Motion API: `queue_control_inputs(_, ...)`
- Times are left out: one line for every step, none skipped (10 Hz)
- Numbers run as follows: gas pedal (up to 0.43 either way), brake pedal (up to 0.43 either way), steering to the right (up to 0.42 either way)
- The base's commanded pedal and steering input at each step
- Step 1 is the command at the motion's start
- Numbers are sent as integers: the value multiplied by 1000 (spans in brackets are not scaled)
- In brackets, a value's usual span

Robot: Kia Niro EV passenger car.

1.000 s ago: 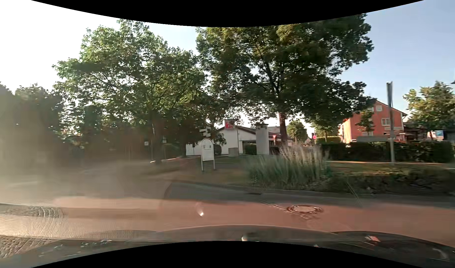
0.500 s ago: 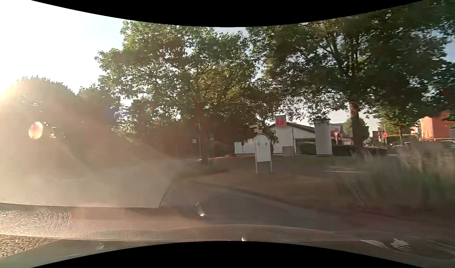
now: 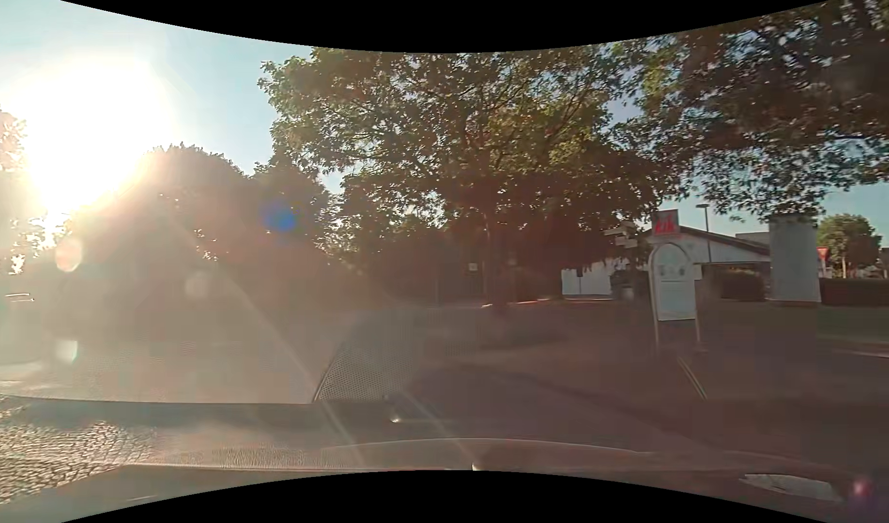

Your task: Follow the waypoints while adhering to traffic rules and regulations

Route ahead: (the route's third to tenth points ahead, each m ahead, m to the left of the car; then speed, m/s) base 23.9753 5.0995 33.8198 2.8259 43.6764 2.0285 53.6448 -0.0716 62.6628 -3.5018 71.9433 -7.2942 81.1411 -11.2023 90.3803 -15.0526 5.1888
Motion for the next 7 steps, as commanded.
queue_control_inputs(67,0,-302)
queue_control_inputs(67,0,-295)
queue_control_inputs(67,0,-290)
queue_control_inputs(67,0,-281)
queue_control_inputs(67,0,-257)
queue_control_inputs(67,0,-228)
queue_control_inputs(67,0,-207)
